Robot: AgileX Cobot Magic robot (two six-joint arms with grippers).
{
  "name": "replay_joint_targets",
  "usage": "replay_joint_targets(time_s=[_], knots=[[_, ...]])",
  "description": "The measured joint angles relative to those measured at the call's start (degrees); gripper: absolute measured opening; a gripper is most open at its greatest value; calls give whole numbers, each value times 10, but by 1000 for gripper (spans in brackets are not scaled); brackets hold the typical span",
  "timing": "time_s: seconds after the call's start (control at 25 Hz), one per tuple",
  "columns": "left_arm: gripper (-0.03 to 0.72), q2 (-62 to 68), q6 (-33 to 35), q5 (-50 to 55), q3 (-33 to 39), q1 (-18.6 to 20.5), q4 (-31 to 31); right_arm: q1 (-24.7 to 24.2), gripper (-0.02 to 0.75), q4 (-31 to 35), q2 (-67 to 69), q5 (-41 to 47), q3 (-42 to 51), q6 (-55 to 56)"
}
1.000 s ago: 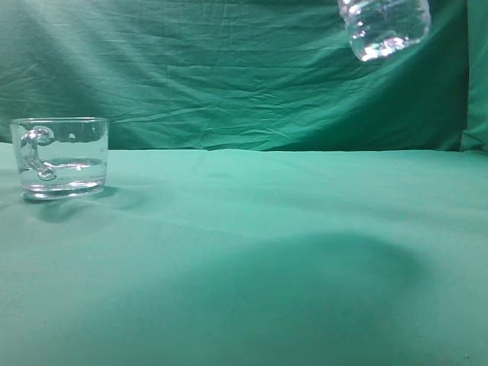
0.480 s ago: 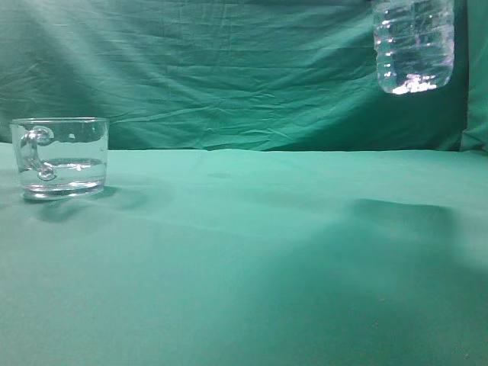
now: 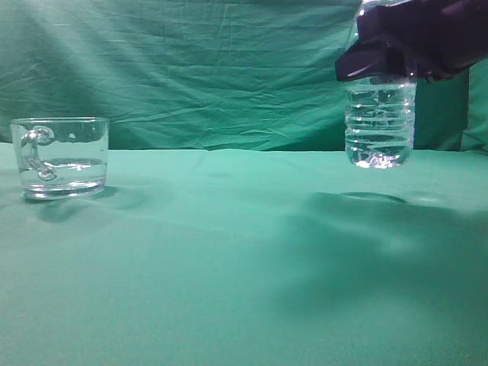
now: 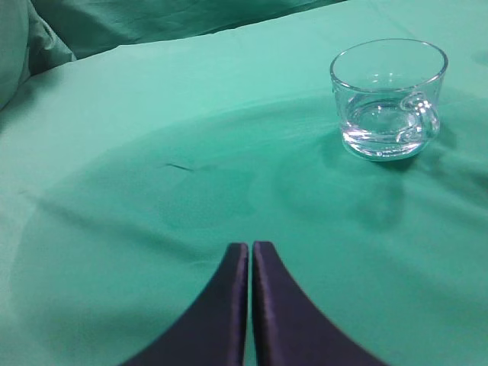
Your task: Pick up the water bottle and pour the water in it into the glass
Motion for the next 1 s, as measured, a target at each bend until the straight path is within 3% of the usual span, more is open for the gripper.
replay_joint_targets(time_s=[0.36, 0.64, 1.0], knots=[[0, 0, 0, 0, 0, 0, 0, 0, 323, 1, 43, -20, 0, -3], [0, 0, 0, 0, 0, 0, 0, 0, 654, 1, 20, -16, 11, -3], [0, 0, 0, 0, 0, 0, 0, 0, 643, 1, -136, 61, 24, -3]])
